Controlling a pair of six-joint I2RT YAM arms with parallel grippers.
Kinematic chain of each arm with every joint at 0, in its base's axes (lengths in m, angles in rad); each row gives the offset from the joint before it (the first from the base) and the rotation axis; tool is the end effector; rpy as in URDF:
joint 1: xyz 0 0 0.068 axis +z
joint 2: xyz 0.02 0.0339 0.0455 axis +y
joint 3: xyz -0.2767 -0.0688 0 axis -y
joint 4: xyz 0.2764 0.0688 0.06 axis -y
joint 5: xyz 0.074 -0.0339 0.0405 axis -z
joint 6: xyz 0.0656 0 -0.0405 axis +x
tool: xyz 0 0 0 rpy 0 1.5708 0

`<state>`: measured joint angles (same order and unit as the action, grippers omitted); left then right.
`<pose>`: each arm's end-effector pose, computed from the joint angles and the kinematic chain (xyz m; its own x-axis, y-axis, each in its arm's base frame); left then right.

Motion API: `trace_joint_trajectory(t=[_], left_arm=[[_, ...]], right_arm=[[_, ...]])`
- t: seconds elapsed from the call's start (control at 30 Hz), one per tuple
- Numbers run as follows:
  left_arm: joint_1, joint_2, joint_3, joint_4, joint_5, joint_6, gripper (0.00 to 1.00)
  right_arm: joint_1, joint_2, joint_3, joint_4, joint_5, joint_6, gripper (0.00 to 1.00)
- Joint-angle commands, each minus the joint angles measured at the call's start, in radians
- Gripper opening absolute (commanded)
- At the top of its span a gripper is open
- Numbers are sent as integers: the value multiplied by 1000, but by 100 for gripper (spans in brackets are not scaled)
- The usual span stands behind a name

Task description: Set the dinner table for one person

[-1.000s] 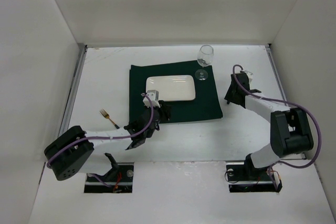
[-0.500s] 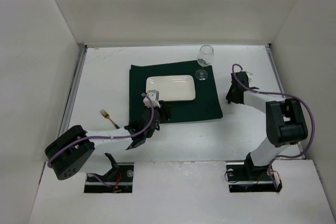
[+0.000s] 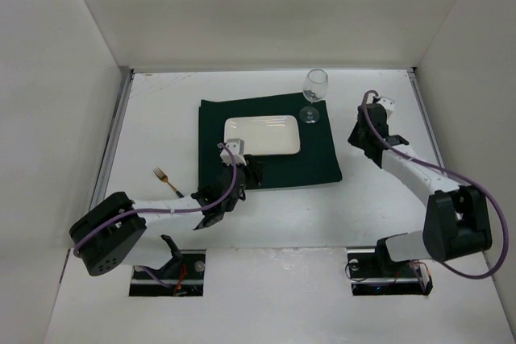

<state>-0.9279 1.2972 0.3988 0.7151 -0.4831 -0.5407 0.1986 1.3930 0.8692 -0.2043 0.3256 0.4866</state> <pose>0.2008 -0.2172 0.1770 -0.3176 -0.3364 -0.8866 0.3166 0.8437 -0.4335 0.3395 0.0469 0.2089 -0.5546 0.3403 -0.7593 0.3467 0.9241 0.1609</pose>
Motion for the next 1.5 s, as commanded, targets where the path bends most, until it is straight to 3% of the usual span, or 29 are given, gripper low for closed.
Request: trace_joint_trajectory(t=[0.0, 0.3, 0.67, 1.47], left_arm=[[-1, 0, -11, 58, -20, -8, 35], [-1, -3, -12, 58, -20, -8, 35], [-1, -7, -12, 58, -20, -8, 35], [-10, 4, -8, 58, -20, -10, 35]], right_arm=[[92, -22, 43, -46, -3, 1, 9], [271, 126, 65, -4, -45, 49, 9], [318, 250, 86, 6, -79, 56, 10], [370, 153, -4, -78, -86, 76, 11]])
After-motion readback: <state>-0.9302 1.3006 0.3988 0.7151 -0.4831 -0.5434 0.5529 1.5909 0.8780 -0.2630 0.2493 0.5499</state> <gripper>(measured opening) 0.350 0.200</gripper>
